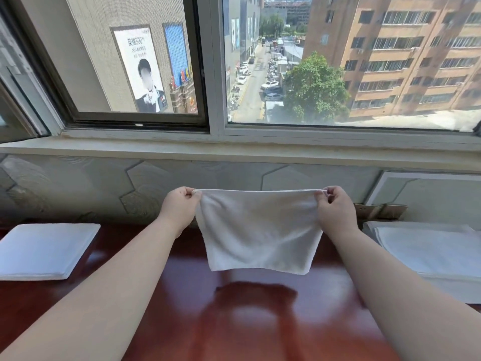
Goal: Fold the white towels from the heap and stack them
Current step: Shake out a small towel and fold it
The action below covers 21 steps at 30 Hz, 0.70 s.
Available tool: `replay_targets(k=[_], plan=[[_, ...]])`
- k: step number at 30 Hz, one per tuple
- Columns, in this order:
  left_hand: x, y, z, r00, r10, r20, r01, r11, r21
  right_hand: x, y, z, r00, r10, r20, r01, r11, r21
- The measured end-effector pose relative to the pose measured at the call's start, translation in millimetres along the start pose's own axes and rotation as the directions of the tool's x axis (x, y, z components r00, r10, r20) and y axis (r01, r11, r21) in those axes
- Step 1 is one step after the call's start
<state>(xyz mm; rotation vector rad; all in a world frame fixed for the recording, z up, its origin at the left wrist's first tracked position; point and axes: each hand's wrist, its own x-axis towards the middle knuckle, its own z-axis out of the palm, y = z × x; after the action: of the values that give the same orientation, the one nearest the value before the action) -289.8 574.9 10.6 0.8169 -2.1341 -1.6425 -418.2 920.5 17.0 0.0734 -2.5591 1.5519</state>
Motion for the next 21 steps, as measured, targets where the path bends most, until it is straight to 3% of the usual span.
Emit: replay_targets(k=[7, 11, 15, 18, 21], plan=[[-14, 14, 15, 0.990, -0.122, 0.069, 0.132, 0.976, -0.174, -13, -13, 11, 0.987, 0.155, 0.036, -0.159, 0.971, 0.181], [-36, 32, 39, 0.983, -0.097, 0.154, 0.135, 0.957, -0.258, -36, -42, 24, 0.964, 0.092, 0.248, -0.170, 0.935, 0.312], [-49, 40, 59, 0.980, -0.009, 0.197, 0.056, 0.969, -0.239, -58, -68, 31, 0.887, -0.064, 0.458, -0.057, 0.967, 0.247], [-54, 40, 66, 0.975, 0.052, 0.216, -0.019, 0.988, -0.153, -66, -75, 32, 0.762, -0.117, 0.637, 0.005, 0.984, 0.176], [-54, 36, 67, 0.968, 0.108, 0.225, -0.095, 0.993, -0.068, -70, -75, 33, 0.750, -0.153, 0.644, 0.133, 0.988, 0.079]])
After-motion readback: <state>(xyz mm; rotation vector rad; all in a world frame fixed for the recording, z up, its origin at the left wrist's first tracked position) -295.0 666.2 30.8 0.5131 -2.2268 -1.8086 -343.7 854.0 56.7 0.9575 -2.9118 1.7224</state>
